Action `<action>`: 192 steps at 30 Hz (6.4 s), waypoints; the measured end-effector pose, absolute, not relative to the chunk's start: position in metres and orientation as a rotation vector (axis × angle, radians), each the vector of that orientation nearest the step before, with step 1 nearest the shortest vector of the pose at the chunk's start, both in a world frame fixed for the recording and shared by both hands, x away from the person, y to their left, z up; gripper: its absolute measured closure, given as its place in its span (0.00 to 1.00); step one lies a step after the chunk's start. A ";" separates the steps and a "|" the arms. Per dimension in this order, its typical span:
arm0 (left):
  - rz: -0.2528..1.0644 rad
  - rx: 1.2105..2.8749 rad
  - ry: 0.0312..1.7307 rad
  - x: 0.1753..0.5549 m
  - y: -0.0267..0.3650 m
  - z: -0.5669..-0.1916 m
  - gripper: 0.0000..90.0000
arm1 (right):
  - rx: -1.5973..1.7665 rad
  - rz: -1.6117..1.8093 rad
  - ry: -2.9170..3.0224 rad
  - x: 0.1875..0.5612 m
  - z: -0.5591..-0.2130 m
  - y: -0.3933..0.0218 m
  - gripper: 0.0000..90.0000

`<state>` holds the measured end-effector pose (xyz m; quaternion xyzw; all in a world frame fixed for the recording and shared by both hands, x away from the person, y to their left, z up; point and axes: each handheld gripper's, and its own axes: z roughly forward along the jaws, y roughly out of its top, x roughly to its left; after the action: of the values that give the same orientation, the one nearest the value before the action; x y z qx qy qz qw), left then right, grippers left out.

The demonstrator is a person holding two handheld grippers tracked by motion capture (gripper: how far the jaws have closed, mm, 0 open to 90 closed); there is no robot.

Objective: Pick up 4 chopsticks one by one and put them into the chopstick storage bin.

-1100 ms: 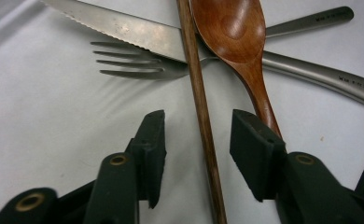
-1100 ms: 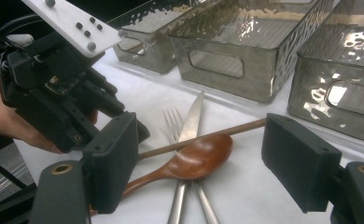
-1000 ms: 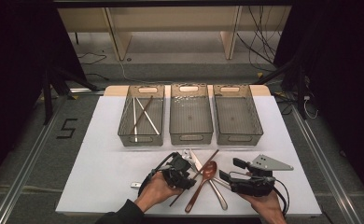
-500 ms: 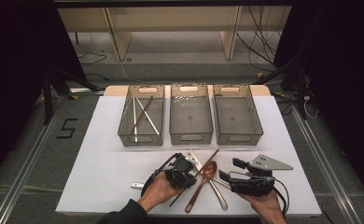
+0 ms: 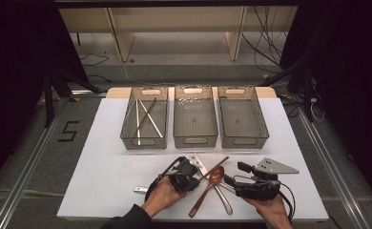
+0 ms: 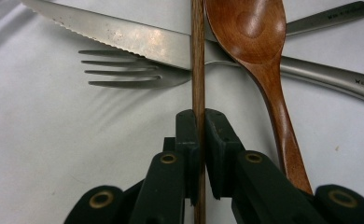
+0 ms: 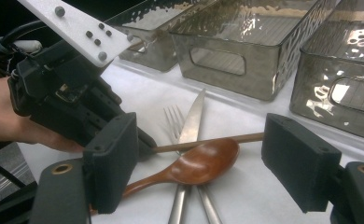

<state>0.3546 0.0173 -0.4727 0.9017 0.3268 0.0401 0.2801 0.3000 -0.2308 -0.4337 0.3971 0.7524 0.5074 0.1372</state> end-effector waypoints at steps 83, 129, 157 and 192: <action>0.432 1.992 1.071 0.465 0.146 -0.368 0.94 | 1.152 1.475 2.168 0.301 -0.433 -0.232 0.31; 0.520 2.029 1.268 0.528 0.178 -0.400 0.93 | 1.151 1.479 2.172 0.301 -0.434 -0.232 0.31; 0.373 2.001 1.205 0.489 0.170 -0.378 0.42 | 1.150 1.477 2.170 0.301 -0.433 -0.232 0.31; 0.251 2.099 0.986 0.404 0.178 -0.392 0.21 | 1.147 1.488 2.159 0.300 -0.434 -0.237 0.31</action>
<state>0.4039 0.1783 -0.3921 0.8273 0.3885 0.0989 0.3935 0.2998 -0.2367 -0.4339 0.3969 0.7471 0.5148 0.1391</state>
